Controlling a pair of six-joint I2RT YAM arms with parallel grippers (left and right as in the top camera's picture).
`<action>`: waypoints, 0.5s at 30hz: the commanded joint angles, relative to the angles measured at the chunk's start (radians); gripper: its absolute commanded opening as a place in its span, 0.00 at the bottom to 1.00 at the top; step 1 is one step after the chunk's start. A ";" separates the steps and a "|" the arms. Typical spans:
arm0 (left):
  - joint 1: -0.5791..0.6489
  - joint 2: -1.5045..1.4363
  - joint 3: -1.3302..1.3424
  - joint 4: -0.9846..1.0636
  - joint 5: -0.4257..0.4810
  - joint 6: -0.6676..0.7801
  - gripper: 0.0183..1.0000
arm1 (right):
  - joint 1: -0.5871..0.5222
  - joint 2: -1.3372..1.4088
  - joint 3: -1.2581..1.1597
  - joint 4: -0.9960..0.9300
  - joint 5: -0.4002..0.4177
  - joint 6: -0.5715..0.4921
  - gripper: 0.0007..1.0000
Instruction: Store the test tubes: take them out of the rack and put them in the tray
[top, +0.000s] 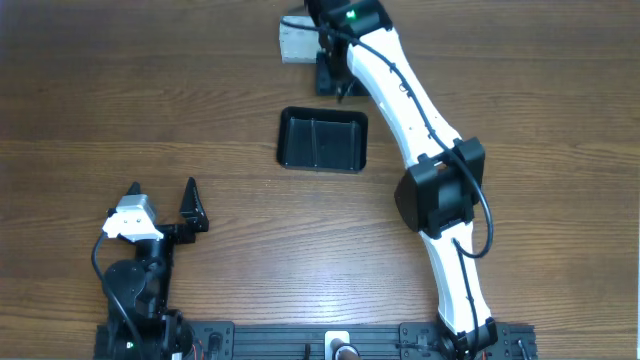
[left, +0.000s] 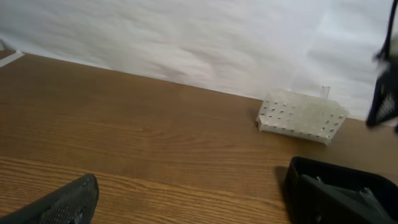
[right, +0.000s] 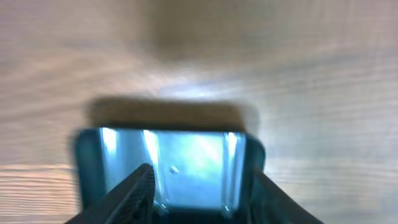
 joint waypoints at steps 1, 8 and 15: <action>0.001 -0.007 -0.005 -0.003 -0.003 0.014 1.00 | -0.003 -0.002 0.114 0.040 0.078 -0.058 0.49; 0.001 -0.007 -0.005 -0.003 -0.003 0.014 1.00 | -0.003 0.000 0.131 0.234 0.275 -0.169 0.58; 0.001 -0.007 -0.005 -0.003 -0.004 0.014 0.99 | -0.022 0.002 0.026 0.506 0.313 -0.169 0.76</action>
